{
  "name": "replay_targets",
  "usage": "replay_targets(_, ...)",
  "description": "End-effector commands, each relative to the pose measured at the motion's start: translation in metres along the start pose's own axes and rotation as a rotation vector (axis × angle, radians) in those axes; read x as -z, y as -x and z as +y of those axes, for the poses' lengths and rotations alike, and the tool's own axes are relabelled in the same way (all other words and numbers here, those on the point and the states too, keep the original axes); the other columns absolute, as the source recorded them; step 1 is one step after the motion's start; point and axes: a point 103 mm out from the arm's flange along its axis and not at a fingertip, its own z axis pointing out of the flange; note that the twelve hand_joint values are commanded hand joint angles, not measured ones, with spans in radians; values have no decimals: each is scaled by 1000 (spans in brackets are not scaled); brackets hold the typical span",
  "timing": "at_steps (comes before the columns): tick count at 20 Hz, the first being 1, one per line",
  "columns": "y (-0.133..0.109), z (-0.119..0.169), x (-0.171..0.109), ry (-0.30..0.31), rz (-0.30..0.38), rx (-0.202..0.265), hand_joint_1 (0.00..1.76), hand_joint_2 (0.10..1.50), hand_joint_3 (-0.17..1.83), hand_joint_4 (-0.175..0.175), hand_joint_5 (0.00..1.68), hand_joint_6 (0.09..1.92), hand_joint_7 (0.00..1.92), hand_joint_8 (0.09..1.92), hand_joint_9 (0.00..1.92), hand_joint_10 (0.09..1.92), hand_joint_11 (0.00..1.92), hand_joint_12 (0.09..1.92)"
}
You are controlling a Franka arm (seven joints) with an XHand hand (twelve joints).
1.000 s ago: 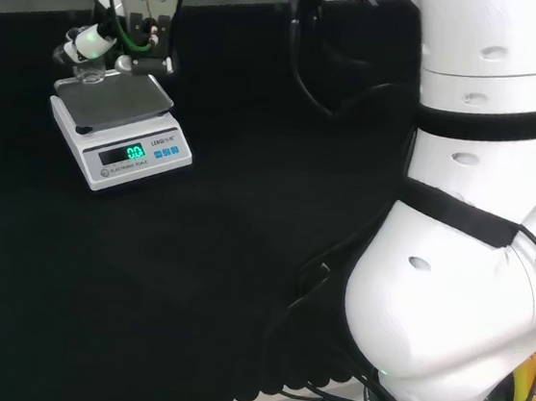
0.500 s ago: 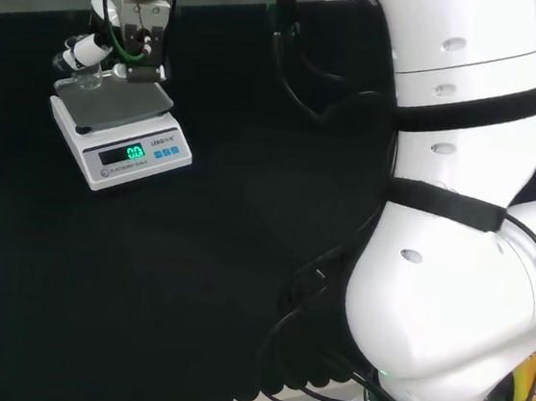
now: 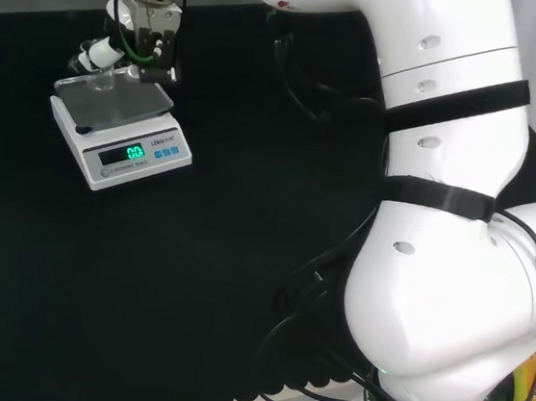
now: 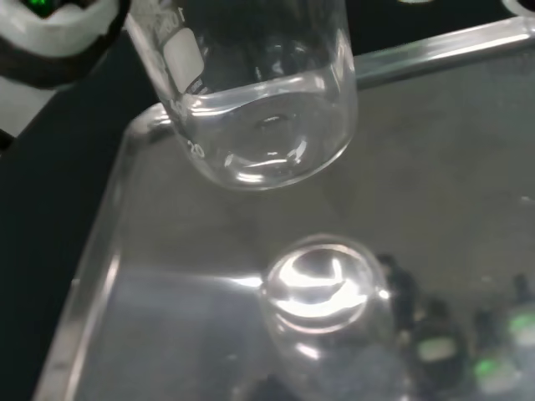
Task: Put the beaker on the electronic balance.
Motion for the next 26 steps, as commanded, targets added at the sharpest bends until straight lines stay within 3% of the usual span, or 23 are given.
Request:
replay_targets(1, 19, 7, -8, -22, 7, -6, 1212, 603, 722, -175, 1339, 580, 1664, 577, 1825, 455, 1522, 715)
replay_targets(13, 13, 10, -20, -39, -2, -13, 1211, 601, 726, -175, 1338, 584, 1665, 577, 1821, 464, 1522, 717)
replay_targets(26, 26, 8, -28, -45, 22, -35, 1211, 600, 729, -175, 1336, 588, 1665, 578, 1818, 474, 1525, 722)
